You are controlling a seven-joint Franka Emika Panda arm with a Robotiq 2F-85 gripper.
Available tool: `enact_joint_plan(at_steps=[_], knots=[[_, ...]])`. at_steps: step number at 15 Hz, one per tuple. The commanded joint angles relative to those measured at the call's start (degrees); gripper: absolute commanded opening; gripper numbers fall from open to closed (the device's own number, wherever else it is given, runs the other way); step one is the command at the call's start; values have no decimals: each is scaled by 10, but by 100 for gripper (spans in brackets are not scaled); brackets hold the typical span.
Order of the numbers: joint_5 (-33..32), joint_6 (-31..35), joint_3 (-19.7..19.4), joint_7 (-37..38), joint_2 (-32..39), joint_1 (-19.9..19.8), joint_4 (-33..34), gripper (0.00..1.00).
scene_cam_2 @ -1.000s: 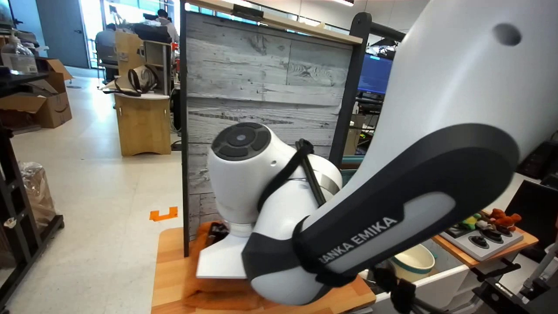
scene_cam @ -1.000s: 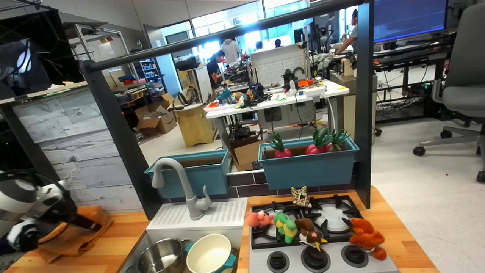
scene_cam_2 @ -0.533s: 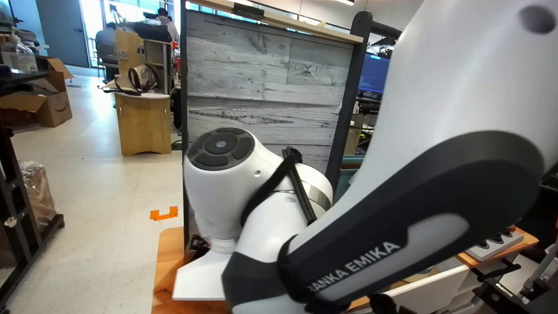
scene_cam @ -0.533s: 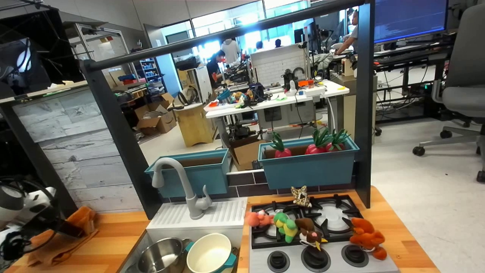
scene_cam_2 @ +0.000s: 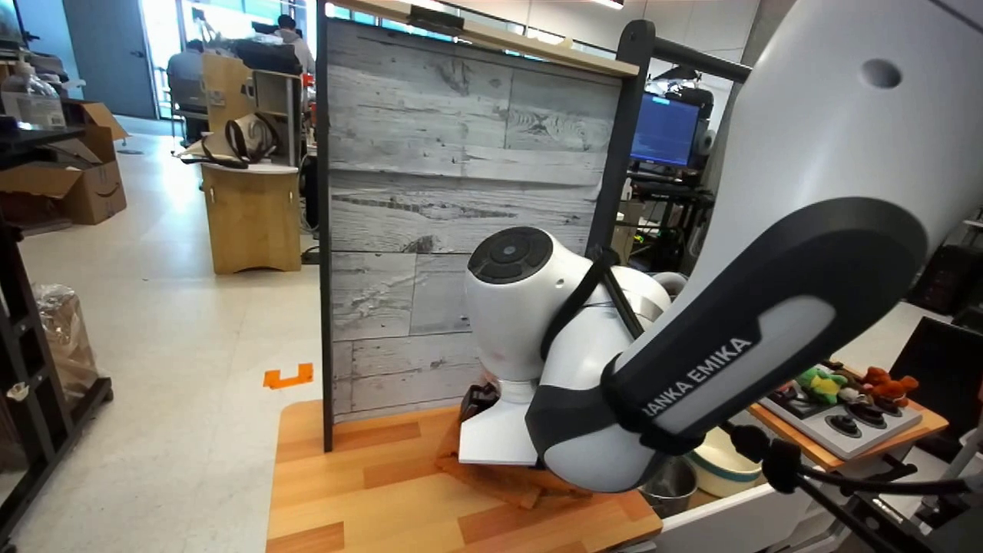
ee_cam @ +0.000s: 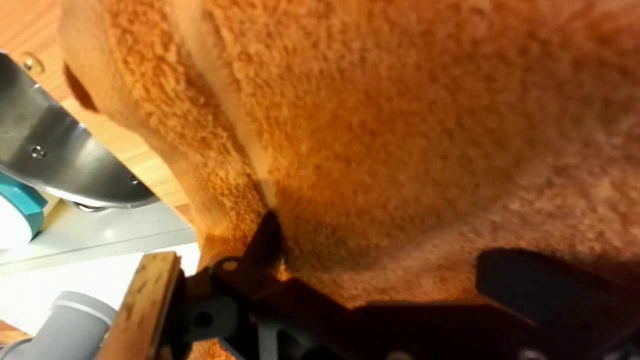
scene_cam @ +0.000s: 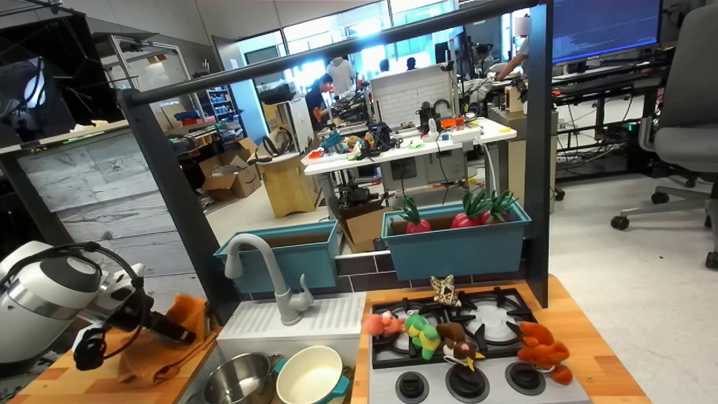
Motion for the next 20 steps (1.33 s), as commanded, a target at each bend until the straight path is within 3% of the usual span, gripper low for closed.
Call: enact_joint_plan(at_steps=[1,5,8,12,17,20], knots=[[-3,31,58,-36,-11,29,-17,100],[-1,74,123,-62,-33,62,-16,100],[1,67,163,-98,-51,39,-28,100],[-2,39,68,-33,-86,50,-98,100],[5,-19,-44,-15,-109,48,-158,100],[-1,-65,-46,-9,-91,39,-132,100]])
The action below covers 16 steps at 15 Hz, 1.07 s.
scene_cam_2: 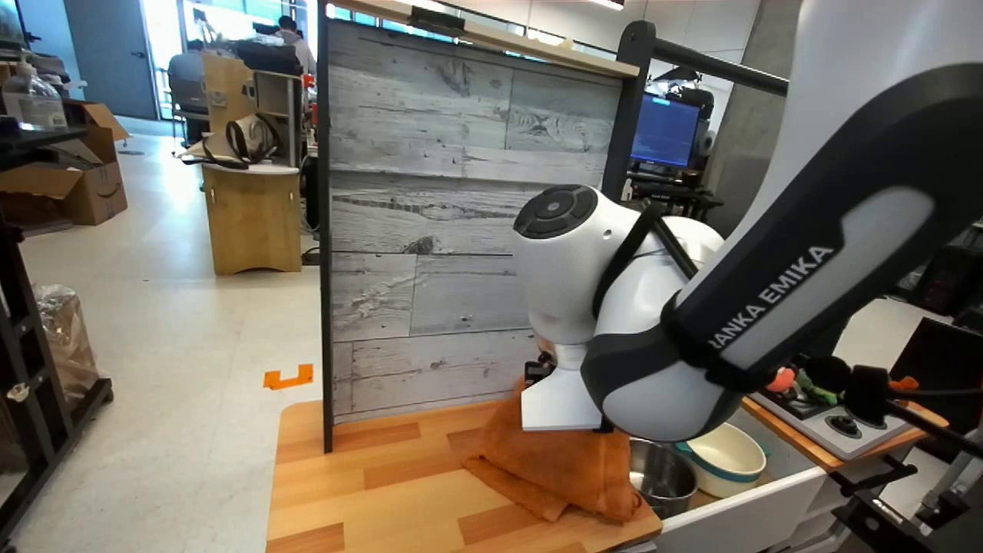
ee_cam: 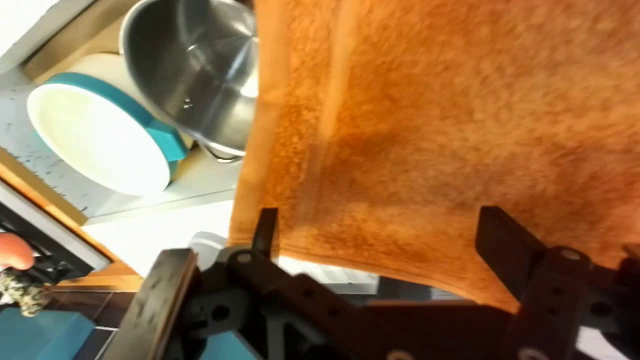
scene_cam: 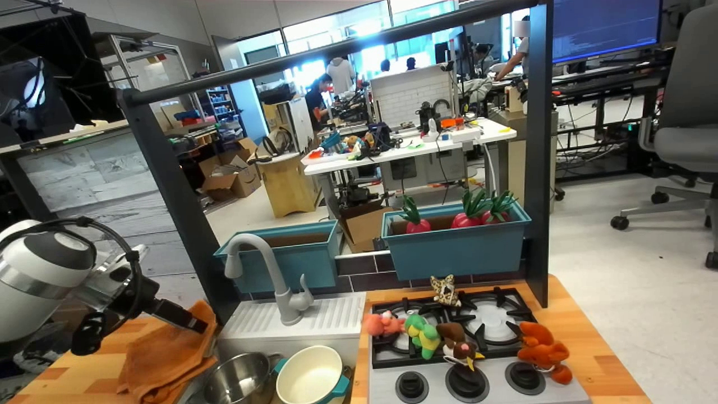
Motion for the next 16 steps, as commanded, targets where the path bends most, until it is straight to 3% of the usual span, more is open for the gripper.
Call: enact_joint_plan(at_steps=[1,5,7,9,12,16], knots=[[-3,-52,19,10,0,2,14,100],[-8,-33,103,-20,1,13,22,100],[-3,-30,130,-19,14,29,45,100],[1,-29,134,-7,34,39,80,100],[8,-36,106,14,48,26,104,100],[4,-40,38,76,40,-9,62,100]])
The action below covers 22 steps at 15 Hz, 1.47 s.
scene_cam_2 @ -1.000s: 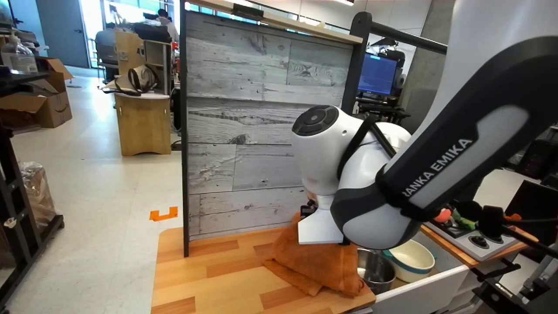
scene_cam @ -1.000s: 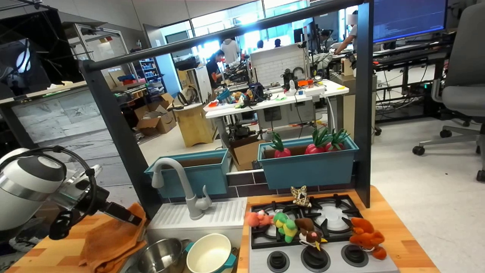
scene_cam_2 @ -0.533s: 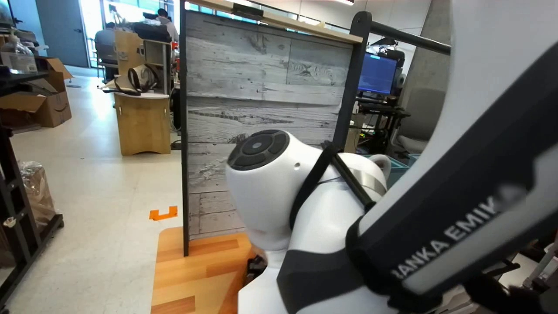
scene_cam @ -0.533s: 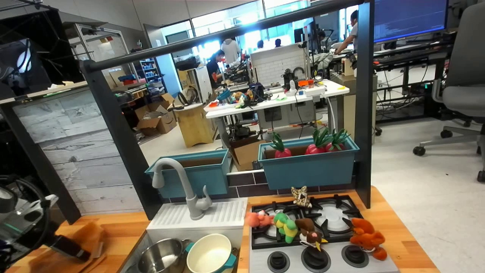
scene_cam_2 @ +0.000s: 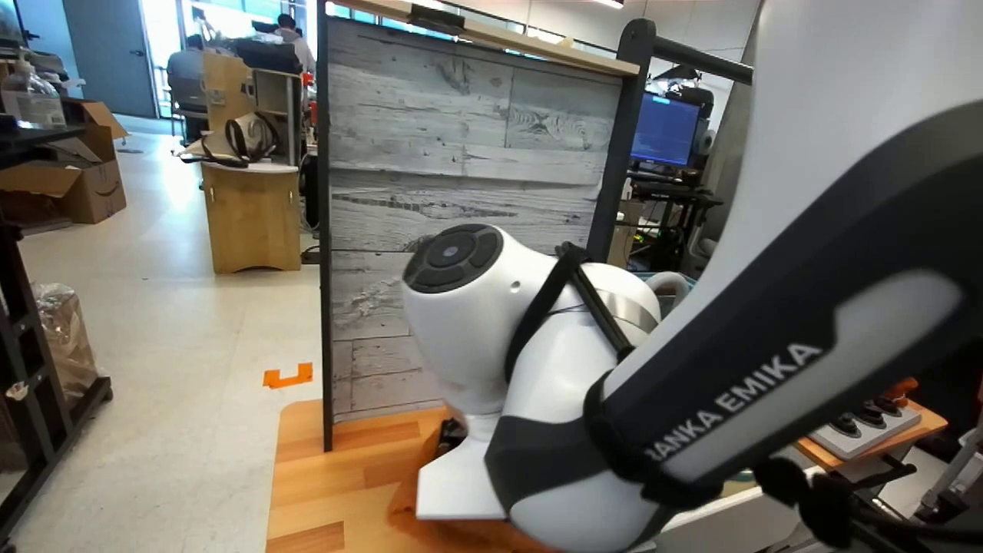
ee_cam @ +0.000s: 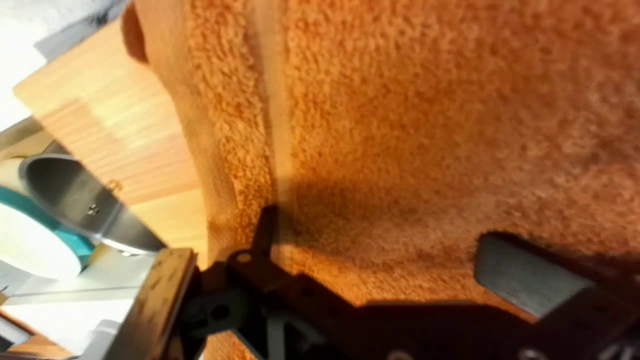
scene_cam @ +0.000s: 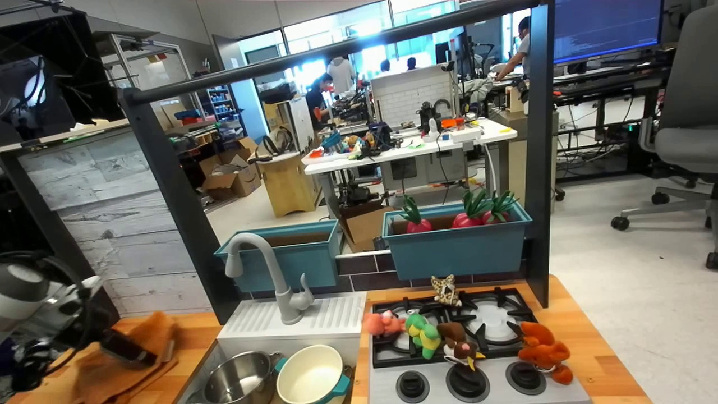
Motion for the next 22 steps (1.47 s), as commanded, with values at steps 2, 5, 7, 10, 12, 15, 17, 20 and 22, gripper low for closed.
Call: enact_joint_plan(at_steps=[2,5,7,10,12,15,17,20,22], knots=[[-2,-23,-54,50,3,-43,-21,100],[-10,-12,-28,36,11,-59,0,100],[-16,9,-2,27,15,-42,9,100],[-13,48,37,25,27,-12,51,100],[-6,64,45,27,39,14,101,100],[-2,97,43,5,58,17,143,100],[-8,93,39,6,48,-1,116,100],[-12,76,10,13,23,-20,30,100],[-13,79,-1,3,15,-36,6,100]])
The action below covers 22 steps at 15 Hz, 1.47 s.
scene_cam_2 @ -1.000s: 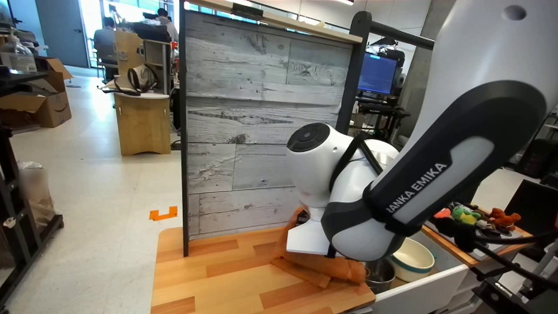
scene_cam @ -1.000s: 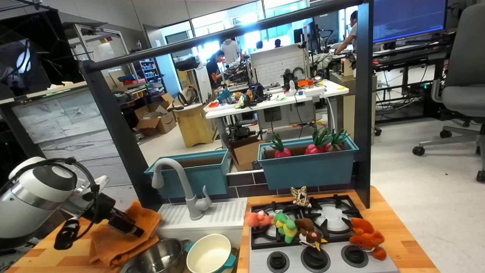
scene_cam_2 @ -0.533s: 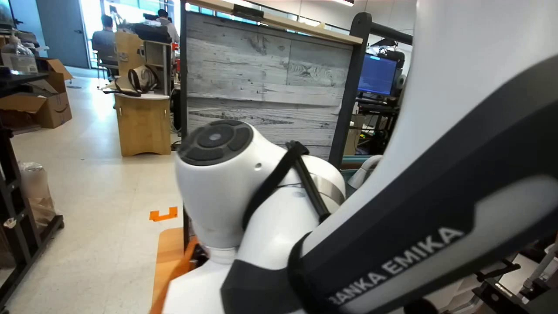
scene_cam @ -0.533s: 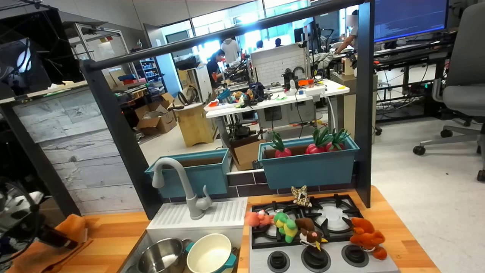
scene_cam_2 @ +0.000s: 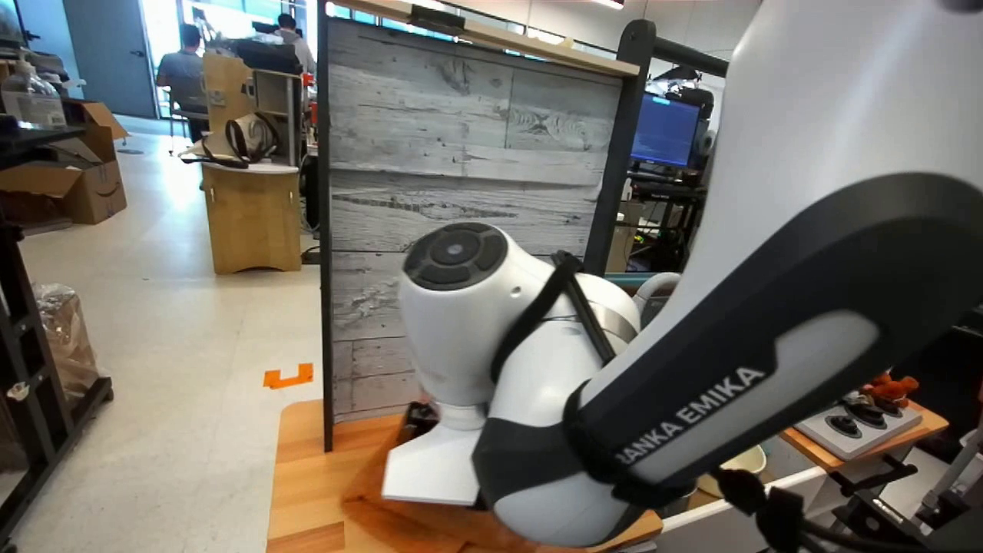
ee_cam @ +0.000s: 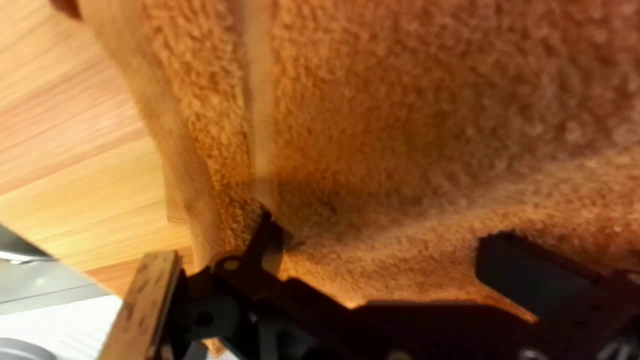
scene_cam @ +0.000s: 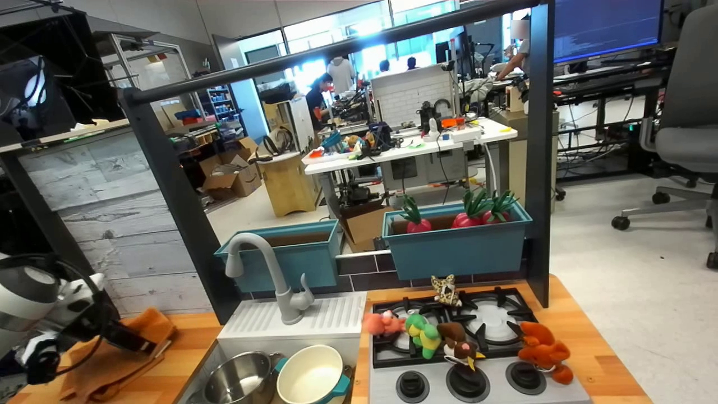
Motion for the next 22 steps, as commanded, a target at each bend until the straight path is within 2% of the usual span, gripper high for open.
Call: enact_joint_plan(at_steps=[1,3,7,8,10,12,14,15,17,19,20,22], knots=[[-3,7,-4,-26,-31,-28,-62,100],[-2,28,-2,-64,-58,-37,-79,100],[0,64,-2,-146,-164,-49,-156,100],[6,61,3,-164,-190,-58,-174,100],[10,48,-16,-166,-242,-57,-217,100],[23,3,-10,-176,-296,-83,-266,100],[9,-29,-33,-156,-316,-95,-310,100],[-2,-16,-21,-146,-274,-90,-244,100],[-9,-17,-23,-146,-284,-104,-259,100],[-8,-17,-18,-145,-280,-99,-252,100],[-7,-60,2,-176,-291,-105,-255,100],[-21,-116,11,-212,-306,-110,-278,100]])
